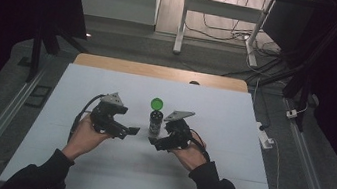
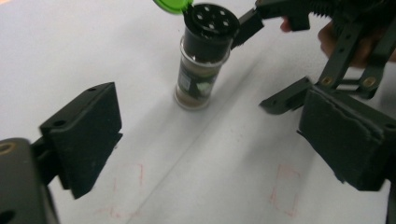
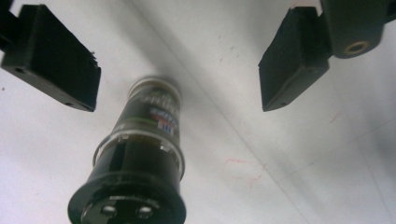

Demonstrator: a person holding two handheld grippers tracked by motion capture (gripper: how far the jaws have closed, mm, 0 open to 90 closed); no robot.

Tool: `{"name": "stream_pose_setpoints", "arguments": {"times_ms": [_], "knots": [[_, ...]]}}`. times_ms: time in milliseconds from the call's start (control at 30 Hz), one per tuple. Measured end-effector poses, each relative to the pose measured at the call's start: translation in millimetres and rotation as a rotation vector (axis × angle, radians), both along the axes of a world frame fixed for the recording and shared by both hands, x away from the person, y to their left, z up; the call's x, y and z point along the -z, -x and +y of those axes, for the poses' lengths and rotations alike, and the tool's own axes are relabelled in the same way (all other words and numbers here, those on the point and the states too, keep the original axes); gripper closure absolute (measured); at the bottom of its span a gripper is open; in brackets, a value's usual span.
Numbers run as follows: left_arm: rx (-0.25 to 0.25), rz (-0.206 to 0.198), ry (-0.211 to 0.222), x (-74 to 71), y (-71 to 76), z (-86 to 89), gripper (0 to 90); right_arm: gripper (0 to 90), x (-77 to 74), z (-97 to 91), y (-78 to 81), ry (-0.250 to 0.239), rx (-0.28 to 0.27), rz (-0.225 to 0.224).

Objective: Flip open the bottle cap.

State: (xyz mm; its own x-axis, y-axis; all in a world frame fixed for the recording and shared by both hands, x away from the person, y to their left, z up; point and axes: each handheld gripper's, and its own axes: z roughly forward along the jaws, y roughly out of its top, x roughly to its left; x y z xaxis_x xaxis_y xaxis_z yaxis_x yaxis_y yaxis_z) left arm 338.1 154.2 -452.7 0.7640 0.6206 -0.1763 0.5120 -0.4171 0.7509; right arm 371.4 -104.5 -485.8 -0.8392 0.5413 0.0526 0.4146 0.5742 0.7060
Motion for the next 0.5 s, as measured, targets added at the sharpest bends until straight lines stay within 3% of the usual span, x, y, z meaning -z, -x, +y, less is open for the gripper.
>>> {"name": "stream_pose_setpoints", "arguments": {"times_ms": [200,500], "knots": [[0.006,0.010,0.004,1.9,13.5,9.3,2.1,1.8,-5.2,-10.5,8.2,0.003,0.016,0.036],[-0.019,0.010,0.035,3.7,34.4,28.6,0.0,0.0,-18.6,-39.9,30.2,-0.039,0.017,0.033]]}}
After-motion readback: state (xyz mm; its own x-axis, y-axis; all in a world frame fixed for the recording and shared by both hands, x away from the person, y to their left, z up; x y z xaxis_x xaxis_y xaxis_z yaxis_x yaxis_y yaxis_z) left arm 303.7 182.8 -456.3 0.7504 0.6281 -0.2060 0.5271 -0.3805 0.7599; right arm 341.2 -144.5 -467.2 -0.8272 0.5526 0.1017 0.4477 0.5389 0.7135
